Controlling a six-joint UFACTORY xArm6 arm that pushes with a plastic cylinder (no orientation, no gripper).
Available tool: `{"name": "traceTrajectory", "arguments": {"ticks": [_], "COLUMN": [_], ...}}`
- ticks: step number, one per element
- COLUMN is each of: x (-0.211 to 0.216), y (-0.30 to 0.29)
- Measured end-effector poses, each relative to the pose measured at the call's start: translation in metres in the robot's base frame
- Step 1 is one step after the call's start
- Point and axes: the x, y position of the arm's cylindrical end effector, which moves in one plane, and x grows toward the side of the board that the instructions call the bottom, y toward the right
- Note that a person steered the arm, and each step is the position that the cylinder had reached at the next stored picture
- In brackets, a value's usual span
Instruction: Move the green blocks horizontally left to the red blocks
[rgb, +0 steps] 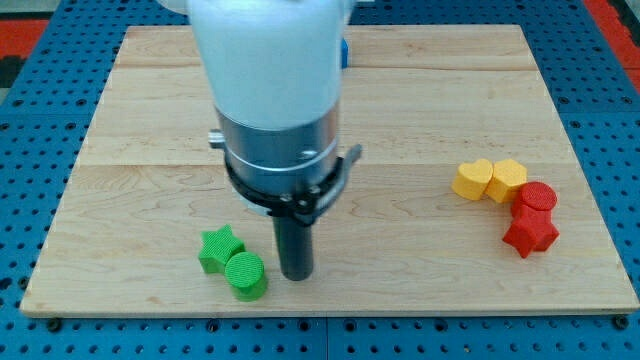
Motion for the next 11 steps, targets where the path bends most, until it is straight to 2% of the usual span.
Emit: {"name": "traceTrajectory", "arguments": {"ticks": [1, 3, 4, 5, 7, 8, 9, 10, 11], "x": [0.036, 0.036, 0.036, 0.027, -0.014, -0.016, -0.042, -0.088, -0.091], "y": [-0.005, -0.003, -0.027, -0.049, -0.052, -0.08, -0.136, -0.156, -0.154]}}
